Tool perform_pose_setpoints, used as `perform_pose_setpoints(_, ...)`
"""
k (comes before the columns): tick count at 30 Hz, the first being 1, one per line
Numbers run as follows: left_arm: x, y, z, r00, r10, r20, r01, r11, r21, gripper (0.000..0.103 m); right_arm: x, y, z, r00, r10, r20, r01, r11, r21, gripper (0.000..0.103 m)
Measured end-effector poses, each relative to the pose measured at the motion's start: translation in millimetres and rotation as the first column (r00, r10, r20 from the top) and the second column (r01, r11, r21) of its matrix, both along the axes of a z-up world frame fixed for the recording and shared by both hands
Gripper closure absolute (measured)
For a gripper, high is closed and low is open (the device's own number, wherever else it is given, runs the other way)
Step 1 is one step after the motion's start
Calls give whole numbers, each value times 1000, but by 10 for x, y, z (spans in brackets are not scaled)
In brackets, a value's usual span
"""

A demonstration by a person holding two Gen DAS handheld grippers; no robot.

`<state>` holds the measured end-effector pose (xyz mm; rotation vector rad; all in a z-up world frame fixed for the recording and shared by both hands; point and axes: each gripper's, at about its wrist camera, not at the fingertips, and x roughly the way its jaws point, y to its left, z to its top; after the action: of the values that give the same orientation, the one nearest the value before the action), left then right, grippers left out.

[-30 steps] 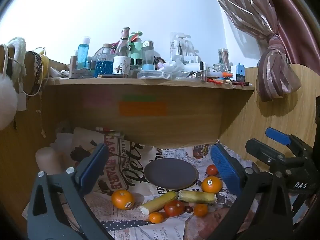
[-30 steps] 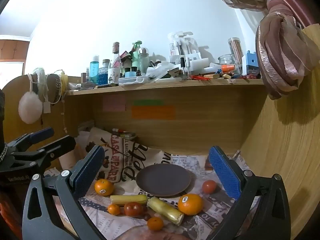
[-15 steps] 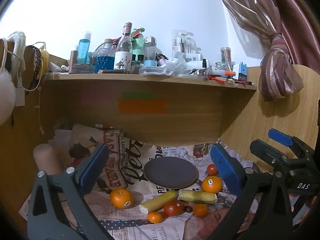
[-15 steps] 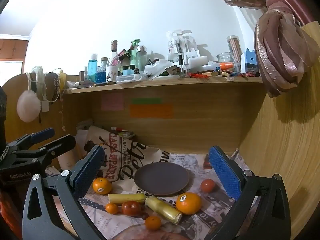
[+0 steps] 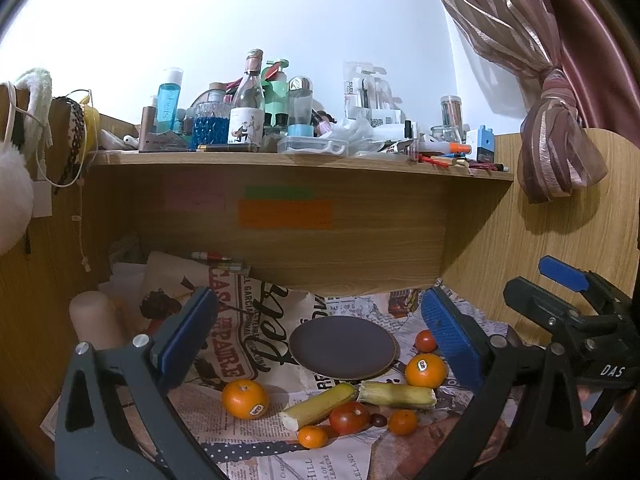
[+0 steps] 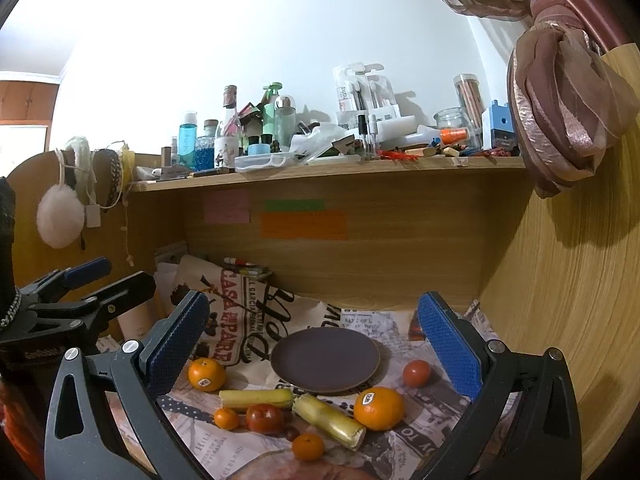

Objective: Organize fruits

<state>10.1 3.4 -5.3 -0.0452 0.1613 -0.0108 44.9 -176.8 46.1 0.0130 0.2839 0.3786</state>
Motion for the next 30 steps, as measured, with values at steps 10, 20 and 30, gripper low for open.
perform_pose_setpoints(10,-21,-28,18,1000,-1,8,0,1000,8,0,-31,27,-6,1000,-1,4,1,1000,3,0)
perform_pose_setpoints(20,-23,-33,22,1000,0,7,0,1000,10,0,-20,17,-11,1000,-3,-4,3,1000,13,0)
perform_pose_setpoints(30,-18,-31,25,1000,0,7,0,1000,10,0,-21,22,-21,1000,0,-6,1,1000,14,0)
